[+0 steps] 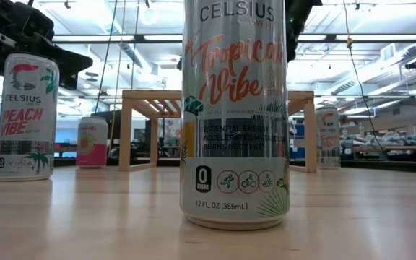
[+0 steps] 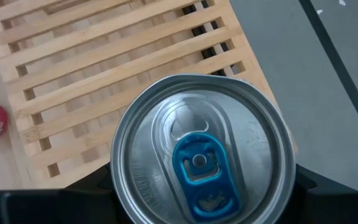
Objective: Place canned beverage on shelf
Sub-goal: Put the top blue soda can on the shelf
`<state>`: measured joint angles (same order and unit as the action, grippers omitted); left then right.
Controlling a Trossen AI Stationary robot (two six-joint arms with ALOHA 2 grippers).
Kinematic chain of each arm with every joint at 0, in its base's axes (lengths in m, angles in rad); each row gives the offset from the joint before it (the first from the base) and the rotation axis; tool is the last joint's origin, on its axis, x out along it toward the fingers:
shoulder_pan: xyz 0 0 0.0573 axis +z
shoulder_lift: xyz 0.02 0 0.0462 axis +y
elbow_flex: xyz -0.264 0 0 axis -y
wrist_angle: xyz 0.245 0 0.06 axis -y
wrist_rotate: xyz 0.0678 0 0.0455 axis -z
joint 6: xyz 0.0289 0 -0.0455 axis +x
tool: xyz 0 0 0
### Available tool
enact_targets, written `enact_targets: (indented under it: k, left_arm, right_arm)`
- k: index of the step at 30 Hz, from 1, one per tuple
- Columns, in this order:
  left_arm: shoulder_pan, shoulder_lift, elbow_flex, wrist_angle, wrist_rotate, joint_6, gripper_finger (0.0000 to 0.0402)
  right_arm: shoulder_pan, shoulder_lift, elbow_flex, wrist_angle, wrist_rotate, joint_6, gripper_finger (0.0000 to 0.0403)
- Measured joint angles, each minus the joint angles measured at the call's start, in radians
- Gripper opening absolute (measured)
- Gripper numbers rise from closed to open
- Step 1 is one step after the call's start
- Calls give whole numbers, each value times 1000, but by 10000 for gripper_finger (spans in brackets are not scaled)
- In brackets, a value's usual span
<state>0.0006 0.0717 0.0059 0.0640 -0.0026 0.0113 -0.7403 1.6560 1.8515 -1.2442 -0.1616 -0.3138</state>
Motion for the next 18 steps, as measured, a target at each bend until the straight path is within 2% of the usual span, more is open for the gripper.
enact_targets:
  k: [18]
  left_arm:
    - [0, 0, 0, 0, 0, 0, 18]
  right_arm:
    - [-36, 12, 0, 46, -17, -1, 247]
